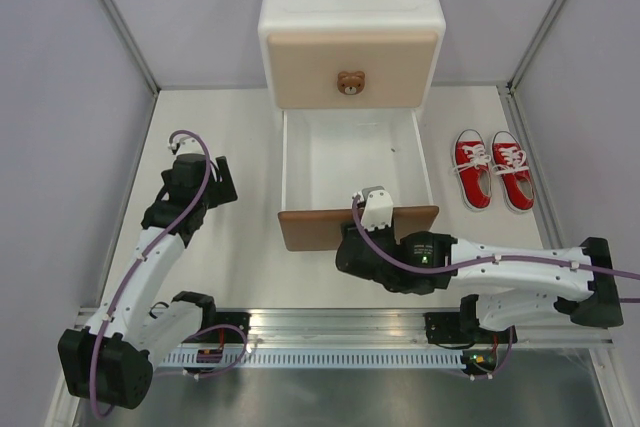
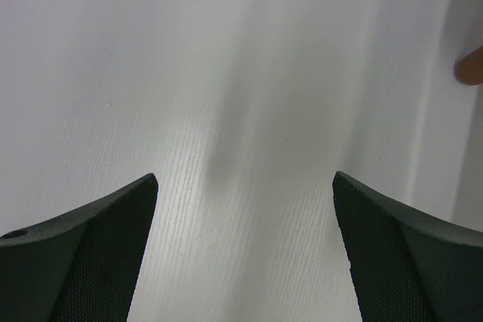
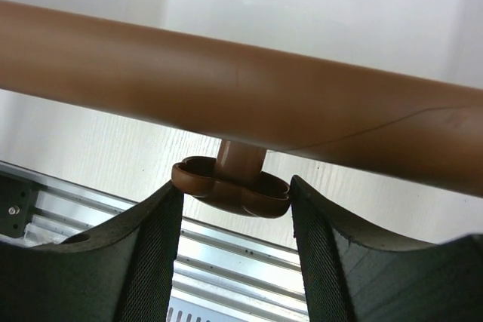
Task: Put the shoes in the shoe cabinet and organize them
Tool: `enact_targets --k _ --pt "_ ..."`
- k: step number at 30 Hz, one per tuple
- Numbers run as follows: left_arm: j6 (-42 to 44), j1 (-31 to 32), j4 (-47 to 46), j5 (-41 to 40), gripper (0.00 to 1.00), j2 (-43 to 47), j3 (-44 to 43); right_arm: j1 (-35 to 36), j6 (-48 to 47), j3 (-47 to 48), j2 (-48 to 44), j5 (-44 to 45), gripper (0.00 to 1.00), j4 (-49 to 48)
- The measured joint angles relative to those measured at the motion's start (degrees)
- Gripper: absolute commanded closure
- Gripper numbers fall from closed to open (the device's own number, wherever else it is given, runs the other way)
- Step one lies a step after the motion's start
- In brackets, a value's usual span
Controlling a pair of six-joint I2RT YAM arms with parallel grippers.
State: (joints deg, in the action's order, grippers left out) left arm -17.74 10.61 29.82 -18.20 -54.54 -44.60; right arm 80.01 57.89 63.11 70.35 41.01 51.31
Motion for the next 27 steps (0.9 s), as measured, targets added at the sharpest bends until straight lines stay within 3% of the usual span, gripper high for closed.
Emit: enact_targets --k 3,7,16,22,27 --pt "0.00 0.00 0.00 -0.04 0.01 0.13 0.00 0.61 0.96 0.00 -0.68 -0.07 0.23 0.70" --pt "0.00 0.00 0.00 -0.04 0.01 0.13 0.00 1.38 1.36 0.68 -2.43 -0.17 0.14 1.33" --pt "0.02 0.00 0.00 -0.22 0.01 0.13 0.00 1.53 -2.69 7.89 -2.89 -2.23 0.13 1.31" --pt "0.02 0.00 0.00 -0.22 0.01 0.13 0.00 1.22 -7.78 18.08 -2.67 -0.85 0.07 3.58" --pt "0.02 0.00 0.00 -0.22 0.02 0.11 0.02 -5.90 -13.22 24.33 -2.45 -0.68 0.10 4.59"
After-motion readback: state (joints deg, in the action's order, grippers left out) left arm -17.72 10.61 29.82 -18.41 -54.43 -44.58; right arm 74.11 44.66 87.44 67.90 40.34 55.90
